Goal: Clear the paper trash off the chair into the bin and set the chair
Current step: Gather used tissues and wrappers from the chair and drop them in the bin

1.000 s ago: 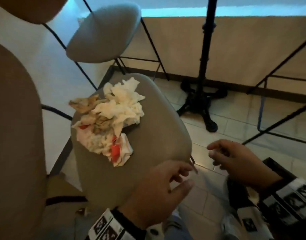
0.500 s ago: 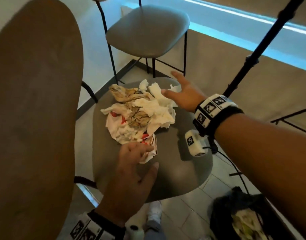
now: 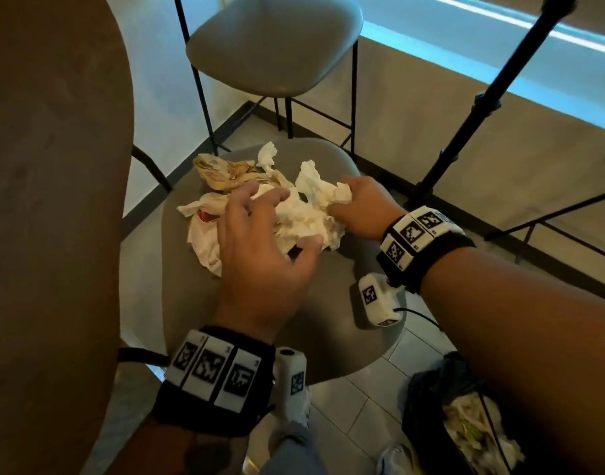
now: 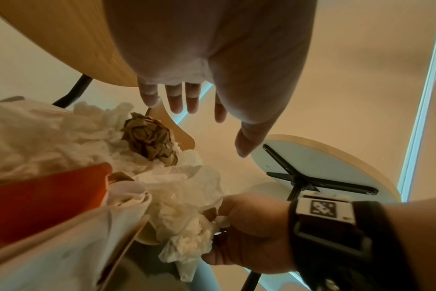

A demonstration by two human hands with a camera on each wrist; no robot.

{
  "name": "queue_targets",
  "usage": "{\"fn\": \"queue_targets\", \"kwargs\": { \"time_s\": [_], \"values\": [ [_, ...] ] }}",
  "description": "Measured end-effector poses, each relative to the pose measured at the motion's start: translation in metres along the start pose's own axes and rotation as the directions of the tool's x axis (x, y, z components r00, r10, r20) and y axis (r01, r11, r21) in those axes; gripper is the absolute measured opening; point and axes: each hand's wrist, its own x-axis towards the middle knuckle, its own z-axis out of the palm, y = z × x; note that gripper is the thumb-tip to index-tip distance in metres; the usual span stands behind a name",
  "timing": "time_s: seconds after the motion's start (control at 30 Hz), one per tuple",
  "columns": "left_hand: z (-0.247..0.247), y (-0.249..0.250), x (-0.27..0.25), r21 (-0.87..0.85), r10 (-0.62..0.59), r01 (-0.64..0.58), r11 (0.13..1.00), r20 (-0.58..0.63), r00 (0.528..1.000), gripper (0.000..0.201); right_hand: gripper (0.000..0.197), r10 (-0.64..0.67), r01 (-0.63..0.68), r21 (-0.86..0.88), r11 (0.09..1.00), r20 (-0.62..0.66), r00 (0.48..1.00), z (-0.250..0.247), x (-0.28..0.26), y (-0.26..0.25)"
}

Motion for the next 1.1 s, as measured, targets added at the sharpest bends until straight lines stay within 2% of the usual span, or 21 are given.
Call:
{"fn": "queue_targets", "kwargs": {
  "time_s": [0.1,0.2,0.3,0.37,0.47,0.6,0.7,0.8,0.97,1.1],
  "values": [
    [0.007,0.000,0.010,0.098,-0.030,0.016,0.995,0.148,0.989,0.078,0.012,0.031,-0.030,0.120,0.992,-0.005,1.000,-0.003,-0.012,0.009],
    [0.013,0.005,0.019,0.209,-0.097,0.031,0.977,0.314,0.944,0.087,0.013,0.070,-0.065,0.218,0.974,-0.014,0.997,-0.005,-0.023,0.017],
    [0.019,0.012,0.027,0.405,-0.127,-0.035,0.914,0.366,0.922,0.087,0.013,0.112,-0.096,0.311,0.946,-0.034,0.993,-0.006,-0.034,0.026],
    [0.022,0.014,0.032,0.498,-0.140,-0.063,0.865,0.359,0.923,0.079,0.009,0.153,-0.127,0.361,0.924,-0.044,0.987,-0.005,-0.040,0.033],
    [0.026,0.017,0.040,0.559,-0.209,-0.031,0.828,0.359,0.910,0.060,0.008,0.201,-0.161,0.394,0.905,-0.062,0.978,-0.004,-0.046,0.043],
    [0.028,0.021,0.050,0.620,-0.286,0.019,0.784,0.334,0.898,0.027,0.024,0.203,-0.168,0.468,0.867,-0.024,0.979,-0.003,-0.051,0.050],
    [0.027,0.023,0.052,0.589,-0.275,0.056,0.807,0.289,0.917,0.017,0.019,0.195,-0.169,0.473,0.865,-0.006,0.981,-0.004,-0.051,0.055],
    [0.022,0.023,0.052,0.464,-0.219,0.095,0.881,0.221,0.950,0.022,0.016,0.216,-0.188,0.486,0.854,-0.002,0.976,-0.005,-0.054,0.058],
    [0.009,0.024,0.043,0.143,0.001,-0.022,0.990,0.146,0.989,0.025,0.019,0.269,-0.217,0.563,0.797,-0.009,0.963,-0.006,-0.058,0.060],
    [0.001,0.032,0.037,0.133,0.022,-0.031,0.991,0.069,0.997,0.023,0.019,0.305,-0.244,0.592,0.768,-0.002,0.952,-0.005,-0.062,0.060]
  ]
}}
